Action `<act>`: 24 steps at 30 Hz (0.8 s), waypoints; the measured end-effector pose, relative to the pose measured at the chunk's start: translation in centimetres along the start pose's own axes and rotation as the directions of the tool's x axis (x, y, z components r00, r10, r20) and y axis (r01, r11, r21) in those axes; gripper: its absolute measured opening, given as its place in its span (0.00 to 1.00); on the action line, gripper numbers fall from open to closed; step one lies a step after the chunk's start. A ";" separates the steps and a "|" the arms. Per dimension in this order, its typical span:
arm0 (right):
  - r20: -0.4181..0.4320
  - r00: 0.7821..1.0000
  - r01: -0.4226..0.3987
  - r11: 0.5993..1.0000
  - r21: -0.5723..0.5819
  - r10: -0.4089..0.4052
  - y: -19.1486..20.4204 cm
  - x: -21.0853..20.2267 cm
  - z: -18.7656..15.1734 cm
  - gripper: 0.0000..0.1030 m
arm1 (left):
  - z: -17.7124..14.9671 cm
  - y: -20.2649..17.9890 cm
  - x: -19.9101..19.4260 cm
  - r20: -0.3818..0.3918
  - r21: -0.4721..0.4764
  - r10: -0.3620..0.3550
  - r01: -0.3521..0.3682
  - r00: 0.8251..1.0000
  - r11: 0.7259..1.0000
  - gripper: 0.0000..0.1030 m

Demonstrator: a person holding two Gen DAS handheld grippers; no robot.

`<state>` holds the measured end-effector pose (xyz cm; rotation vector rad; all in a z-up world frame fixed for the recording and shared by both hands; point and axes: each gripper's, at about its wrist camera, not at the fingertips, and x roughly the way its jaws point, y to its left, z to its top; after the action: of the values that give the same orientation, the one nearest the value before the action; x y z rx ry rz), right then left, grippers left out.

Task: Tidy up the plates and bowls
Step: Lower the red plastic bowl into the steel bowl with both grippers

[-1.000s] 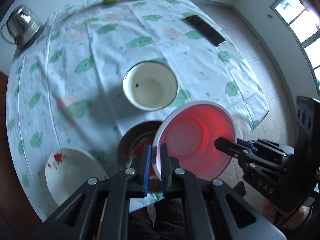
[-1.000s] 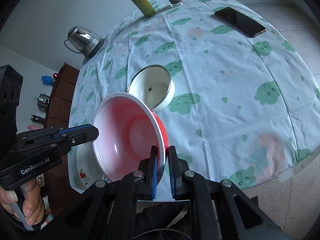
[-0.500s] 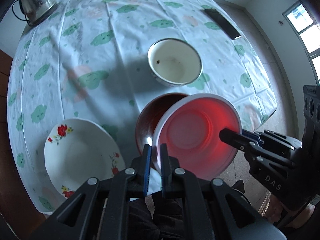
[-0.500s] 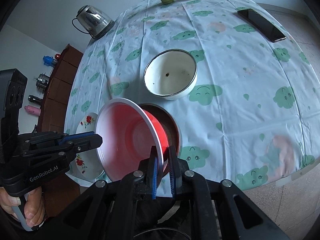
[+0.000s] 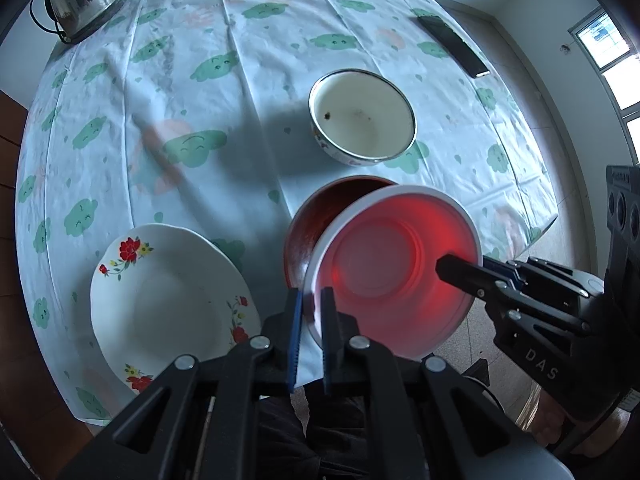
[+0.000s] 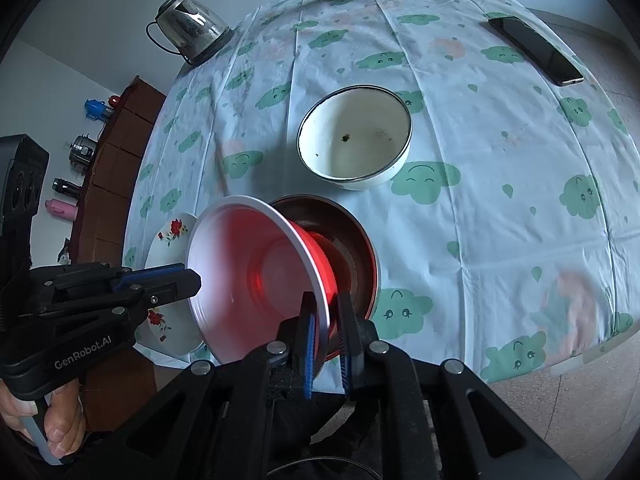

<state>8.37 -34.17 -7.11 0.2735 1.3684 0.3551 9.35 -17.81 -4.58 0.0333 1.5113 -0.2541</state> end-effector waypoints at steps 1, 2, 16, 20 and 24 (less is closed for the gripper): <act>0.000 1.000 0.002 1.000 0.000 -0.002 0.0 0.0 0.0 0.11 | 0.0 0.0 0.1 -0.002 0.000 0.001 -0.001 1.000 1.000 0.04; -0.001 1.000 0.003 1.000 -0.001 -0.003 0.0 0.0 0.0 0.11 | -0.1 0.0 0.1 -0.005 0.000 0.000 0.000 1.000 1.000 0.04; -0.009 1.000 0.011 1.000 0.001 -0.011 -0.1 0.5 0.1 0.11 | -0.1 0.2 1.0 -0.030 -0.002 -0.009 0.009 1.000 1.000 0.04; -0.019 1.000 0.015 1.000 0.000 -0.015 -0.2 1.0 0.1 0.11 | -0.1 0.2 1.3 -0.037 -0.001 -0.007 0.007 0.999 1.000 0.04; -0.023 1.000 0.018 1.000 -0.005 -0.018 -0.2 1.2 0.2 0.11 | 0.0 0.2 1.5 -0.042 -0.002 -0.004 0.004 0.999 1.000 0.04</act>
<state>8.77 -33.84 -8.22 0.2537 1.3916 0.3468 9.47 -17.88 -6.07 0.0341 1.5540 -0.2568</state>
